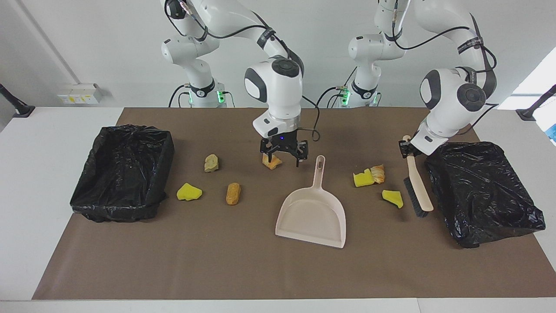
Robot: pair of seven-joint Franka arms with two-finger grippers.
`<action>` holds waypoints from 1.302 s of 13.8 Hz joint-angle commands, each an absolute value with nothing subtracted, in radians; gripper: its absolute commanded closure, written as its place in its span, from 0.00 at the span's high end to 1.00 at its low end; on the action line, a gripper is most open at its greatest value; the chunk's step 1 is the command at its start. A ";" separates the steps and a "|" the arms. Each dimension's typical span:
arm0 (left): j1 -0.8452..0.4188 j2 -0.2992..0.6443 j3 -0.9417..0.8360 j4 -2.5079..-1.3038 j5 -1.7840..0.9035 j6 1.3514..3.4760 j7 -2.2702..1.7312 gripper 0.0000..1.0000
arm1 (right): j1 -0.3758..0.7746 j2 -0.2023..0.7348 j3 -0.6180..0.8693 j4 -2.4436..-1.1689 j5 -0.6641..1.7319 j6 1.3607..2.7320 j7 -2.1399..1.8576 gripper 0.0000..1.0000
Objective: Sweep and dump trash in bin
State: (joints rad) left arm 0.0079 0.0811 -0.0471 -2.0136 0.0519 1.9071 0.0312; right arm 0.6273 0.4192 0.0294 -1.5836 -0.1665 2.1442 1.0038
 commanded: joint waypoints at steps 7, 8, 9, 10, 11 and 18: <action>0.048 0.069 -0.054 -2.014 0.083 1.921 0.098 0.00 | 0.747 0.658 0.023 -1.347 -0.252 2.184 1.101 1.00; 0.048 0.068 -0.054 -2.020 0.083 1.927 0.098 0.00 | 0.750 0.658 0.025 -1.350 -0.249 2.184 1.101 1.00; 0.048 0.067 -0.054 -2.020 0.083 1.925 0.098 0.00 | 0.750 0.657 0.025 -1.350 -0.249 2.181 1.098 0.96; 0.048 0.067 -0.054 -2.020 0.083 1.925 0.098 0.00 | 0.750 0.655 0.025 -1.350 -0.249 2.180 1.097 0.81; 0.048 0.066 -0.054 -2.020 0.083 1.925 0.098 0.00 | 0.749 0.655 0.025 -1.350 -0.250 2.178 1.095 0.67; 0.048 0.066 -0.054 -2.022 0.083 1.922 0.098 0.00 | 0.742 0.649 0.026 -1.385 -0.250 2.180 1.080 0.43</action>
State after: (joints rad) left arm 0.0368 0.0806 -0.0462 -2.0092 0.0663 1.9099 0.0875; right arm 0.7512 0.6477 0.0166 -1.3786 -0.2233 2.1716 1.0713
